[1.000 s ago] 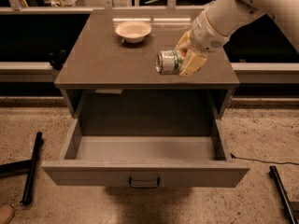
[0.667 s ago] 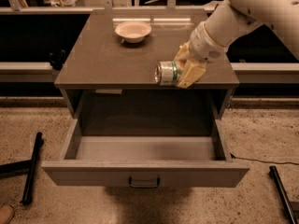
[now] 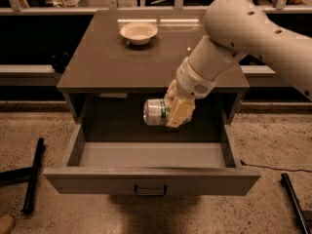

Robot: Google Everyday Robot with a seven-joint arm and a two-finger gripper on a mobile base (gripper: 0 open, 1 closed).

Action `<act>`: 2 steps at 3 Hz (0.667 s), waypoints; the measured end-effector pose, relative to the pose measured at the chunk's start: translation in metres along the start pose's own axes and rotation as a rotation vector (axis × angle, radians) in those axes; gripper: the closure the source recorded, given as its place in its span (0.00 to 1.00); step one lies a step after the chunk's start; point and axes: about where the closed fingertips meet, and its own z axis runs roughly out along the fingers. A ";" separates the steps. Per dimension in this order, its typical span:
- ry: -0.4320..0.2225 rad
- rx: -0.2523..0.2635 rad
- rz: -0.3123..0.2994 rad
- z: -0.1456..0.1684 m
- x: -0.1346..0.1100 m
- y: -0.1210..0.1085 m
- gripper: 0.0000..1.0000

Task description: Place 7up can into top drawer

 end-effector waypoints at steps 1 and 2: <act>0.005 -0.066 0.066 0.064 0.027 0.013 1.00; 0.005 -0.066 0.066 0.064 0.027 0.013 1.00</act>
Offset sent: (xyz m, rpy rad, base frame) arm -0.0087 0.0024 -0.0540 -0.0139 0.0718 -0.0223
